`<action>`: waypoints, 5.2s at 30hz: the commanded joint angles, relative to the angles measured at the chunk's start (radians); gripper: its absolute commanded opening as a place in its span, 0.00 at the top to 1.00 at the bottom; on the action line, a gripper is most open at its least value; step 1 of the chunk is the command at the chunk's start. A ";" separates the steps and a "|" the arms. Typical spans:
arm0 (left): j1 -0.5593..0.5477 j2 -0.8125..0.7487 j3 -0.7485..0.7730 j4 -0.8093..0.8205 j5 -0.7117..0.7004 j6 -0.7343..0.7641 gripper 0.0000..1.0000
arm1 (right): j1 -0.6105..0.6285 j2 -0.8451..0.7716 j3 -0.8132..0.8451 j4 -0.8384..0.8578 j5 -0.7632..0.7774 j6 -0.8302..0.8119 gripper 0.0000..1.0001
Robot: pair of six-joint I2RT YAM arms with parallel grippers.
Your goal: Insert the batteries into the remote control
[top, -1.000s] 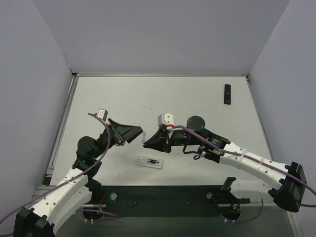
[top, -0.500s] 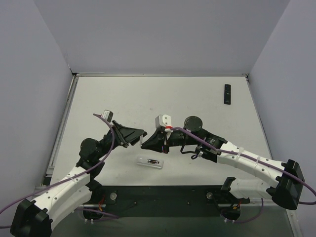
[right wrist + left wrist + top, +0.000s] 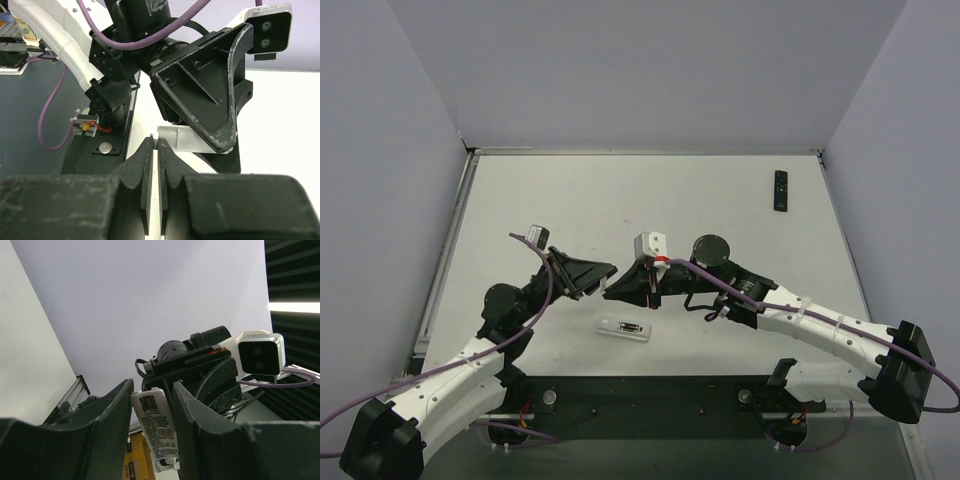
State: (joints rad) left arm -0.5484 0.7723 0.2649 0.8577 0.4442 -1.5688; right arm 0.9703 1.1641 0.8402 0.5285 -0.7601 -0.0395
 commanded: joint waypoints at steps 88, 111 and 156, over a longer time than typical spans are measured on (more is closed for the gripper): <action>-0.010 -0.206 0.290 -1.303 -0.377 0.854 0.29 | -0.134 -0.074 -0.041 -0.633 0.259 0.638 1.00; -0.209 -0.214 0.267 -0.960 0.004 1.481 0.24 | -0.206 0.008 -0.043 -0.459 -0.038 0.779 1.00; -0.378 -0.024 0.298 -0.948 -0.036 2.040 0.54 | -0.202 -0.018 -0.027 -0.367 -0.105 0.831 1.00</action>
State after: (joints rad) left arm -0.9180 0.7506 0.5613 -0.1101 0.4004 0.4572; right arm 0.7719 1.1801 0.7940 0.1112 -0.8425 0.7795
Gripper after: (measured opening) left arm 0.491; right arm 0.071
